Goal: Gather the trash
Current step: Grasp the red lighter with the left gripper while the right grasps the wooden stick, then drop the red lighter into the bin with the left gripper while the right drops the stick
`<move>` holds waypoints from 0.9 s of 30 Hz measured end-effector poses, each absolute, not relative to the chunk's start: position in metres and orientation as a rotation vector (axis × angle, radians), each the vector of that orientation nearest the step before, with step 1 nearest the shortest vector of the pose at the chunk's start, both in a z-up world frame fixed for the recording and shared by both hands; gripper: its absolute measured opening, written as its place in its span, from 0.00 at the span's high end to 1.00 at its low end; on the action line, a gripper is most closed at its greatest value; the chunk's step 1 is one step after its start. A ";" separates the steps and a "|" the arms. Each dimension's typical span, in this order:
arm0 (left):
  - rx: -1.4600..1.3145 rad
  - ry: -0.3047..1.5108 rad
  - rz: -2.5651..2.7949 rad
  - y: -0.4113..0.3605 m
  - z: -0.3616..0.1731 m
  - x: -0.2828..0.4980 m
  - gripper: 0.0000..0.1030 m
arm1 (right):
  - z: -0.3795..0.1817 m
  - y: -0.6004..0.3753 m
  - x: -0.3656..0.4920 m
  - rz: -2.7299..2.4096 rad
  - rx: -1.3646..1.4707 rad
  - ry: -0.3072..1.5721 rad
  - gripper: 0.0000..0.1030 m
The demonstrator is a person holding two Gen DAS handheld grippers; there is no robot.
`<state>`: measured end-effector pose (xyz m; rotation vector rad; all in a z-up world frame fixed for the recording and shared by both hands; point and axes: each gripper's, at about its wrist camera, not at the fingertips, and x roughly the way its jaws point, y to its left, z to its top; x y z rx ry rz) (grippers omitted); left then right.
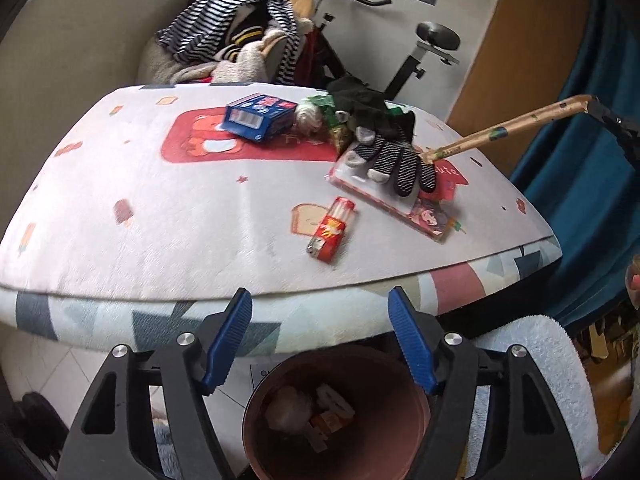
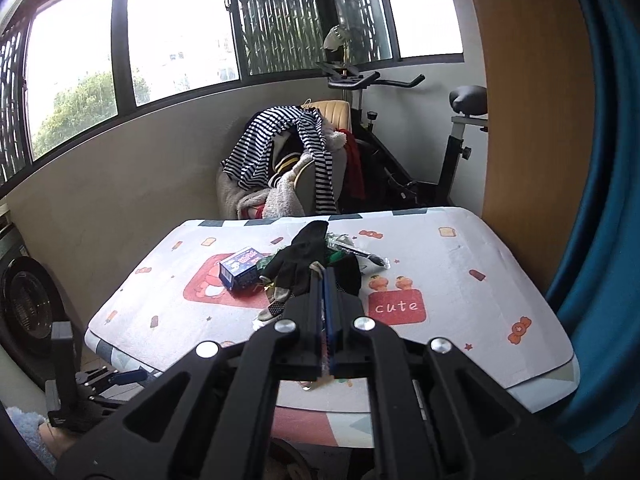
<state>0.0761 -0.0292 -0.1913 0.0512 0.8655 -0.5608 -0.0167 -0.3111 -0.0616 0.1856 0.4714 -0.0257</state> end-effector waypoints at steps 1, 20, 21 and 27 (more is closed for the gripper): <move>0.082 0.868 -0.576 -0.040 -0.191 0.082 0.36 | -0.062 -0.310 -0.017 -0.019 0.185 0.473 0.95; 0.315 1.064 -0.533 -0.133 -0.238 0.183 0.78 | -0.058 -0.318 -0.027 0.048 0.184 0.524 0.95; 0.284 1.075 -0.550 -0.131 -0.237 0.182 0.78 | -0.058 -0.318 -0.028 0.051 0.185 0.526 0.95; 0.121 1.032 -0.577 -0.097 -0.210 0.158 0.78 | -0.050 -0.315 -0.045 0.097 0.181 0.535 0.95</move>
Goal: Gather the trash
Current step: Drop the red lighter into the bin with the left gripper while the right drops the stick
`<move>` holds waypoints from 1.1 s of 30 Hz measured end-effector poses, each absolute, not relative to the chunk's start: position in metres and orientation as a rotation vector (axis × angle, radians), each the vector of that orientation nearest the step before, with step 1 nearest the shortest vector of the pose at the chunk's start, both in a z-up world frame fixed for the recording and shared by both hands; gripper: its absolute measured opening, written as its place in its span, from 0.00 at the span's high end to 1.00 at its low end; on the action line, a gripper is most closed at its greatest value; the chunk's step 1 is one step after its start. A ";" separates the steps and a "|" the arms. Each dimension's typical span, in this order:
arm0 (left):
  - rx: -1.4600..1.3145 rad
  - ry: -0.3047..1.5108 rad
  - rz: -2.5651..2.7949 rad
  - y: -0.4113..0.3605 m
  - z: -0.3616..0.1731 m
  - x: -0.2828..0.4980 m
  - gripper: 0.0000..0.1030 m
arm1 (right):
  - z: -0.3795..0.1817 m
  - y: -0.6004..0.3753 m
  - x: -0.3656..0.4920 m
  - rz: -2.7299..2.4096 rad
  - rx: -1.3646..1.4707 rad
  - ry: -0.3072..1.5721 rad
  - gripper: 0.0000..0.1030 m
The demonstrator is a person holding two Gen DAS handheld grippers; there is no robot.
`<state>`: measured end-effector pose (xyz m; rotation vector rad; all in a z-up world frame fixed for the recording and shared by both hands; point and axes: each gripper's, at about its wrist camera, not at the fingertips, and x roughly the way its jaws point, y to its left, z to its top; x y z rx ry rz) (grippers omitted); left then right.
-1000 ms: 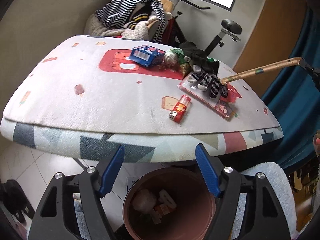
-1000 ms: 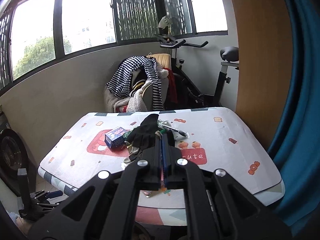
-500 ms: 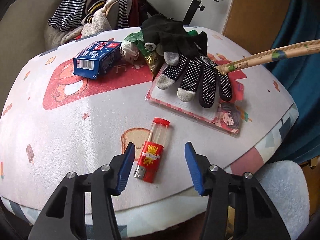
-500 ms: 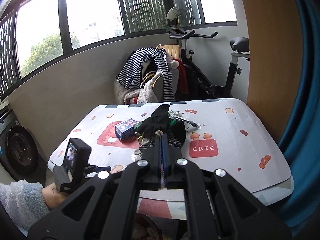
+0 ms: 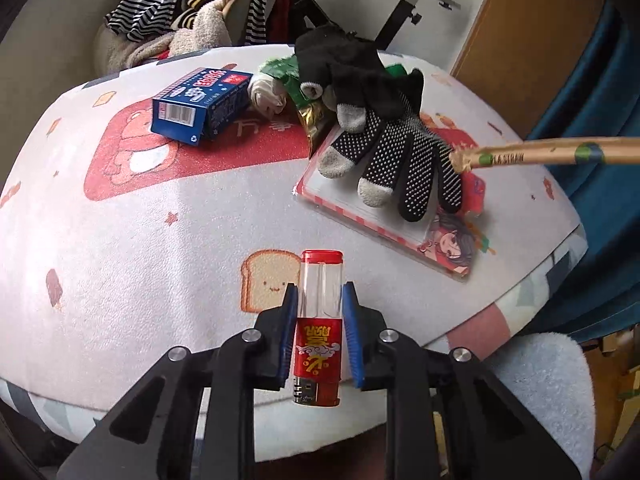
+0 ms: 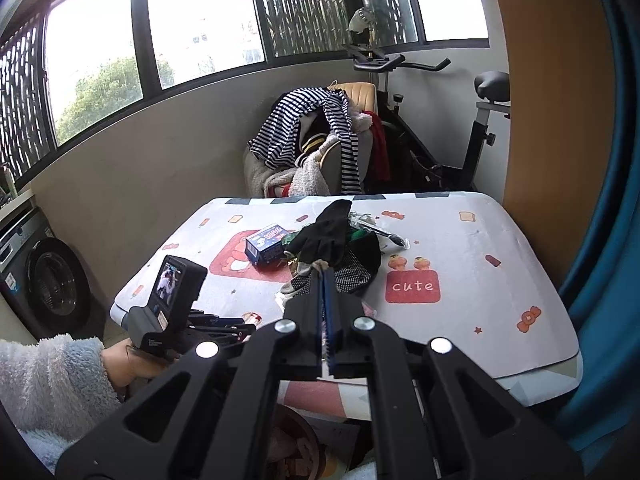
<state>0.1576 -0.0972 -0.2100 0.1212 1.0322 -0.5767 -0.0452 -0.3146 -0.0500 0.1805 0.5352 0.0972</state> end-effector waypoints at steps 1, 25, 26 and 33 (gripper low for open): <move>0.091 1.018 -0.576 -0.089 -0.203 0.152 0.78 | -0.048 -0.312 -0.050 0.110 0.177 0.538 0.95; -0.061 0.855 -0.605 0.008 -0.144 0.023 0.78 | -0.126 -0.226 -0.068 0.408 0.126 0.955 0.95; -0.062 0.863 -0.607 0.008 -0.147 0.022 0.78 | -0.139 -0.221 -0.061 0.413 0.128 0.990 0.95; -0.081 0.909 -0.607 0.013 -0.166 0.019 0.78 | -0.215 -0.189 -0.020 0.410 0.120 1.168 0.95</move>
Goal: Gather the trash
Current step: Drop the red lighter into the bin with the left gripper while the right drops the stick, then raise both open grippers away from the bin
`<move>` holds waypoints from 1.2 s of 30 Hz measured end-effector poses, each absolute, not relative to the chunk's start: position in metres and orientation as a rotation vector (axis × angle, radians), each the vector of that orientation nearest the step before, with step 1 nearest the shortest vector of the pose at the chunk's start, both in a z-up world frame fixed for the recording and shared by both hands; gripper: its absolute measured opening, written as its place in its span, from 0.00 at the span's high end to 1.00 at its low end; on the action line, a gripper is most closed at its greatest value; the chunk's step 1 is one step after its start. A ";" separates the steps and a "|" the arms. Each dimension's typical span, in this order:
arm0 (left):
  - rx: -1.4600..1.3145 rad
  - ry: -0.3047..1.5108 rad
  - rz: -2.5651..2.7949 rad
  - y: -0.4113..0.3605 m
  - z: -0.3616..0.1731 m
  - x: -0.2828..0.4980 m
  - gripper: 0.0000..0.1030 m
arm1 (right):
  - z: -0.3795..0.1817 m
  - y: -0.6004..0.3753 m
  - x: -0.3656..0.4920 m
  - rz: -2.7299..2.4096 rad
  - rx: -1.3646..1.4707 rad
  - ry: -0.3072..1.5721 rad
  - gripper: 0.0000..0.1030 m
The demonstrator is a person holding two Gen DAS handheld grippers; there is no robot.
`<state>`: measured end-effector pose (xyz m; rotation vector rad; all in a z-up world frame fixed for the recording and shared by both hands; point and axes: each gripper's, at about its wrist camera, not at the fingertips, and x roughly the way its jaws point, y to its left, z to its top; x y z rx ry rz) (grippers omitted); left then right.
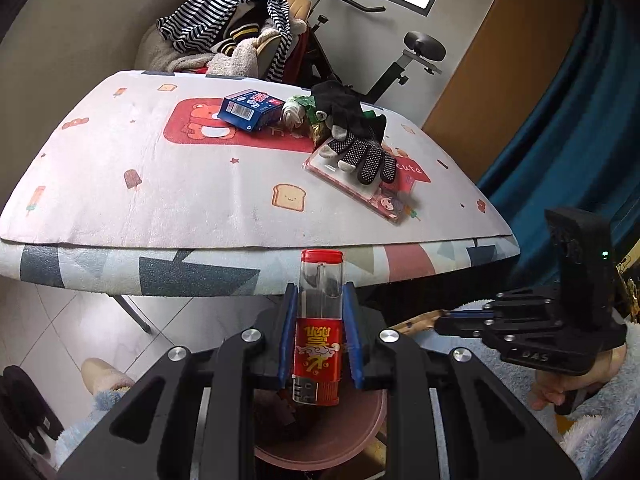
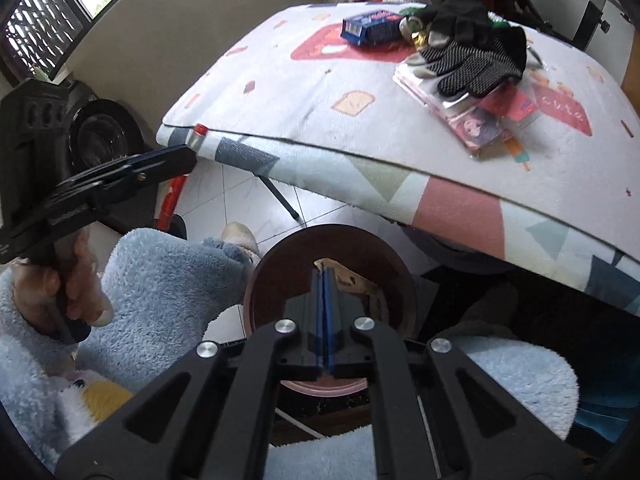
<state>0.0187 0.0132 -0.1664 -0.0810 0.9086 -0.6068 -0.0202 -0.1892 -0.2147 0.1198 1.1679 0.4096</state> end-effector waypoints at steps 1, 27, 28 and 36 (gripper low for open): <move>-0.082 0.914 -0.606 0.014 -0.168 0.019 0.78 | -0.221 -0.186 -0.016 0.407 0.114 1.178 0.94; -0.047 1.039 -0.651 -0.008 -0.215 0.016 0.80 | -0.164 -0.251 -0.007 0.119 0.155 0.889 0.05; -0.040 1.044 -0.651 -0.009 -0.216 0.016 0.80 | -0.163 -0.254 -0.007 0.110 0.157 0.884 0.05; -0.035 0.967 -0.592 -0.005 -0.206 0.020 0.25 | -0.171 -0.273 -0.005 0.038 0.189 0.898 0.05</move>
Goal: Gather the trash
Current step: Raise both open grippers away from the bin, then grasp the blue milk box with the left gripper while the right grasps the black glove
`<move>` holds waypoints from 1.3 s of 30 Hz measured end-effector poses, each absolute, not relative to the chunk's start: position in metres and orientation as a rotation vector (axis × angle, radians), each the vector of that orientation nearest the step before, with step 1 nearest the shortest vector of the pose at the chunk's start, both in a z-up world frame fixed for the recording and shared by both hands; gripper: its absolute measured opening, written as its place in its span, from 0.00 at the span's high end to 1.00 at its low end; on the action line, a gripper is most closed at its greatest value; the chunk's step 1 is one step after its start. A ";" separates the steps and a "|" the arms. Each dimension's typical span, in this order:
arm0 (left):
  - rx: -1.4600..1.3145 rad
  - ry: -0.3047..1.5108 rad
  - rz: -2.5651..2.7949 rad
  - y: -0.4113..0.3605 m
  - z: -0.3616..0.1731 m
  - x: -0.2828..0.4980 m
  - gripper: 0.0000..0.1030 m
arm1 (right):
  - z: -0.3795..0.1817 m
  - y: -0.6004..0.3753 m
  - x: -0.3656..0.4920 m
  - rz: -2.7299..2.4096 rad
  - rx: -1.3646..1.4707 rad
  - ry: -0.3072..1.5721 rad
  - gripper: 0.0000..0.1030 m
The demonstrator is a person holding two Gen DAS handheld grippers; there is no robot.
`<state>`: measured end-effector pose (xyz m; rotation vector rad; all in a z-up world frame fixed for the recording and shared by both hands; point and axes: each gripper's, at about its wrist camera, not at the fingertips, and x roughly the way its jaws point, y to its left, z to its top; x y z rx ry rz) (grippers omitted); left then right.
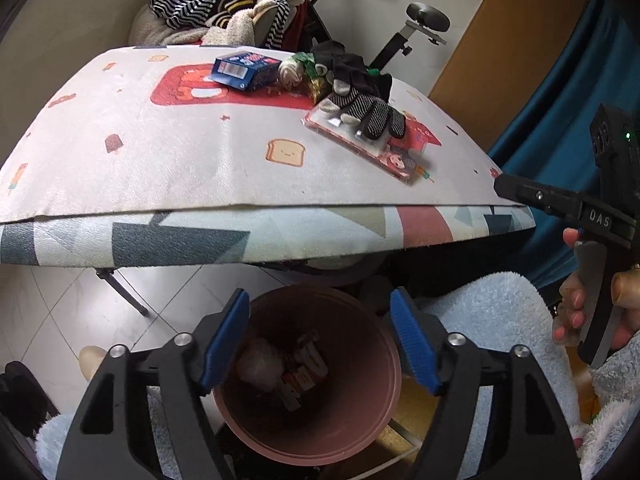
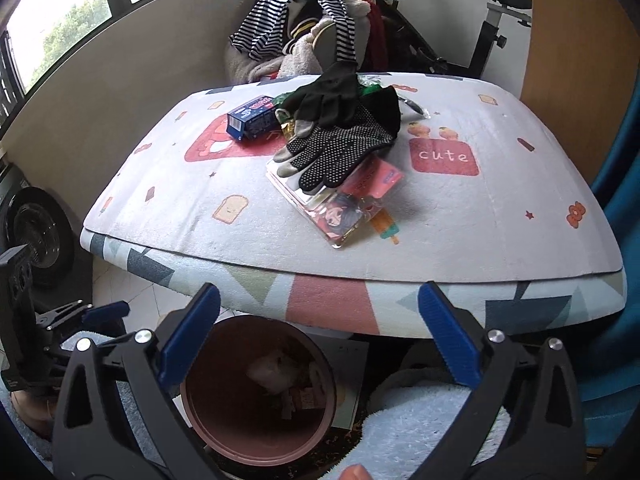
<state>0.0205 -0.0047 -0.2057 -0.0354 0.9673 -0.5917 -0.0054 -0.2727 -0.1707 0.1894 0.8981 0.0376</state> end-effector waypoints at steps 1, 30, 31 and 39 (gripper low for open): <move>-0.038 0.960 -0.575 -0.002 -0.204 0.024 0.19 | -0.173 -0.276 -0.004 0.028 0.195 0.901 0.05; -0.045 0.718 -0.312 0.032 -0.141 0.207 0.05 | -0.138 -0.320 0.243 0.055 0.177 0.782 0.51; -0.048 0.710 -0.309 0.031 -0.141 0.214 0.05 | -0.142 -0.320 0.255 0.056 0.169 0.795 0.55; -0.090 0.736 -0.300 0.027 -0.153 0.252 0.05 | -0.181 -0.316 0.315 -0.008 0.144 0.929 0.89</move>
